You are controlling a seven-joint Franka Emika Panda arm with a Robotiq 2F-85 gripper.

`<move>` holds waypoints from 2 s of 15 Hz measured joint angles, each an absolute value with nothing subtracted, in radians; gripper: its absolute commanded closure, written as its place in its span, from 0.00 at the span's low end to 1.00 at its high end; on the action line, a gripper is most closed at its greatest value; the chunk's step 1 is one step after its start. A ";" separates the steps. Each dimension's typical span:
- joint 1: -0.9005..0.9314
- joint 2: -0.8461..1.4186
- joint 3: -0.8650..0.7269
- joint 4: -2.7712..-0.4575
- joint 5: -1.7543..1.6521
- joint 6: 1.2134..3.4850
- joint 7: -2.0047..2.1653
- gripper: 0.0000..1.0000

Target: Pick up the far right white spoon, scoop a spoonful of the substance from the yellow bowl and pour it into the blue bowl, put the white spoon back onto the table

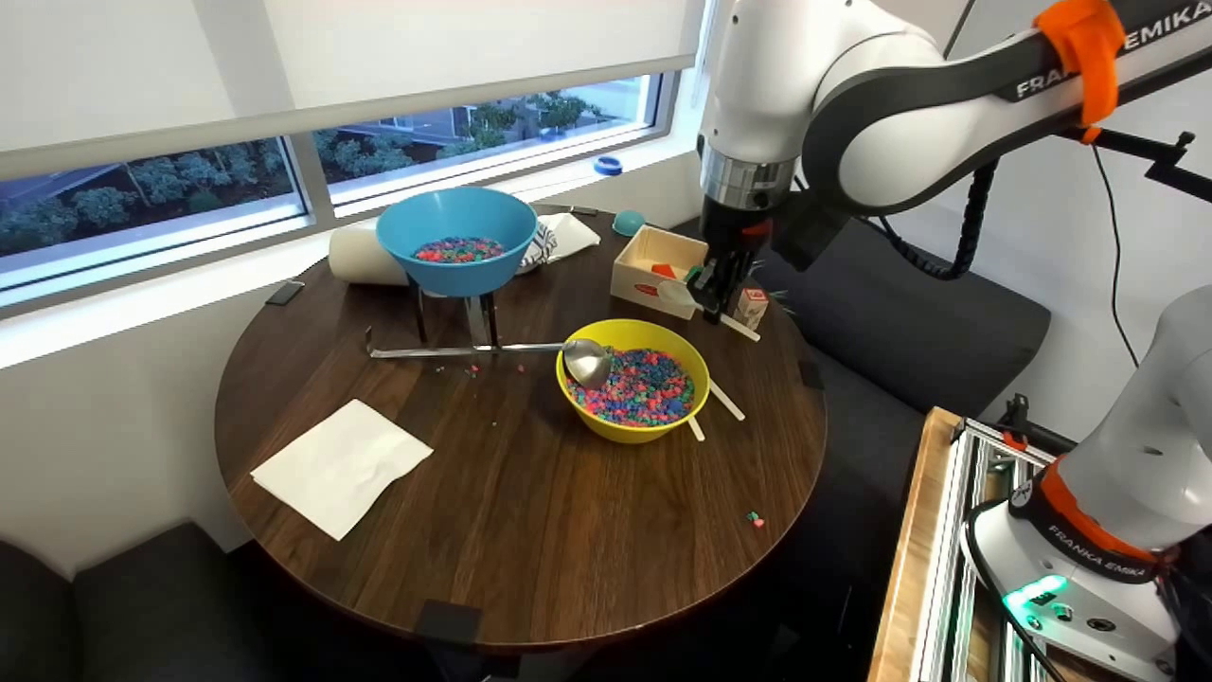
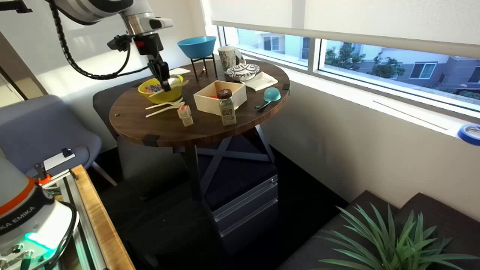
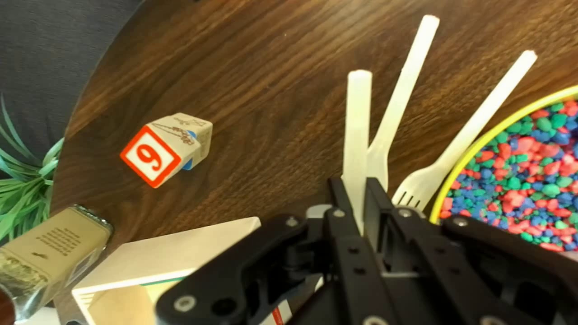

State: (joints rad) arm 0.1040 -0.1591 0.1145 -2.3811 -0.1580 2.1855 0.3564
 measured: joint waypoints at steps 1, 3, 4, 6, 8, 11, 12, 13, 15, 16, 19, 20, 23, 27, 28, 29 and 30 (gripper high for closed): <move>0.103 -0.138 0.113 -2.388 -0.158 2.219 0.341 0.97; 0.099 -0.097 0.109 -2.396 -0.158 2.283 0.315 0.97; 0.096 -0.078 0.106 -2.396 -0.158 2.310 0.305 0.97; 0.087 -0.051 0.099 -2.396 -0.159 2.348 0.284 0.97; 0.077 -0.033 0.089 -2.396 -0.162 2.371 0.262 0.97; 0.065 -0.019 0.073 -2.395 -0.163 2.387 0.227 0.61; 0.061 -0.017 0.070 -2.395 -0.163 2.389 0.214 0.60; 0.059 -0.016 0.067 -2.395 -0.163 2.390 0.202 0.57; 0.057 -0.016 0.063 -2.391 -0.161 2.391 0.185 0.42; 0.057 -0.018 0.062 -2.386 -0.159 2.391 0.177 0.35; 0.057 -0.038 0.062 -2.368 -0.137 2.391 0.152 0.13; 0.057 -0.049 0.062 -2.362 -0.133 2.391 0.146 0.05; 0.058 -0.096 0.062 -2.354 -0.103 2.391 0.133 0.00; 0.058 -0.175 0.063 -2.352 -0.076 2.391 0.152 0.00; 0.058 -0.196 0.065 -2.352 -0.067 2.391 0.179 0.00; 0.058 -0.216 0.069 -2.352 -0.060 2.387 0.212 0.00; 0.058 -0.237 0.075 -2.352 -0.059 2.383 0.250 0.00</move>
State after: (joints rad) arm 0.0578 -0.2365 0.0746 -2.3518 -0.0589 2.3831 0.2498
